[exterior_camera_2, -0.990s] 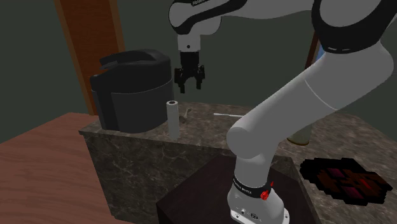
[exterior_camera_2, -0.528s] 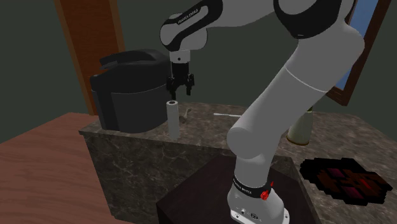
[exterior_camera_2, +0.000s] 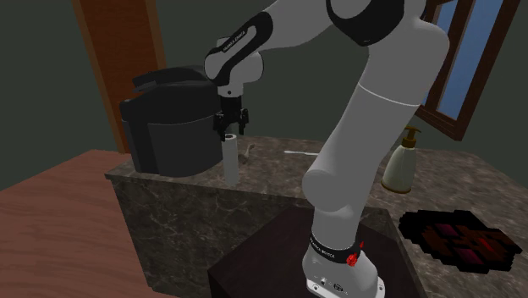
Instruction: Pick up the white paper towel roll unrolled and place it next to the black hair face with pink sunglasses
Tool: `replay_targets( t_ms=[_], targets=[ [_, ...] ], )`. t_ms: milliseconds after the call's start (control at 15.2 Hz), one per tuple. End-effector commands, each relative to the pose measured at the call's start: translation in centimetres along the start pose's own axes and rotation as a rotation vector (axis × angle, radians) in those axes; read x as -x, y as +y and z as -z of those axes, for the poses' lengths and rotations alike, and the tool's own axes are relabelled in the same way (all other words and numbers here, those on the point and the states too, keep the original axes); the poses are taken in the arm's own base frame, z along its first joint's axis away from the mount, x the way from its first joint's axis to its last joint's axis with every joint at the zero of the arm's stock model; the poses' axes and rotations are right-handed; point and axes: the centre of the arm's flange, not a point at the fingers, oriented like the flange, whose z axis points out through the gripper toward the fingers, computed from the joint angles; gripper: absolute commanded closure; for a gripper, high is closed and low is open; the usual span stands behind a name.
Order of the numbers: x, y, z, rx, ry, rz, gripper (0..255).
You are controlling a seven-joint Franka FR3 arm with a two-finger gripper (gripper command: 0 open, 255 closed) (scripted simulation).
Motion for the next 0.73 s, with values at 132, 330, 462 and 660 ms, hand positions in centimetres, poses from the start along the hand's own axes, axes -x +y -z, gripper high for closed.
replay_targets(
  t_ms=[132,330,462,660],
  targets=[
    [-0.1,0.0,-2.1,0.000,0.001,0.000,0],
    [-0.1,0.0,-2.4,0.000,0.001,0.000,0],
    [-0.1,0.0,-2.4,0.000,0.001,0.000,0],
    [-0.1,0.0,-2.4,0.000,0.001,0.000,0]
  ],
)
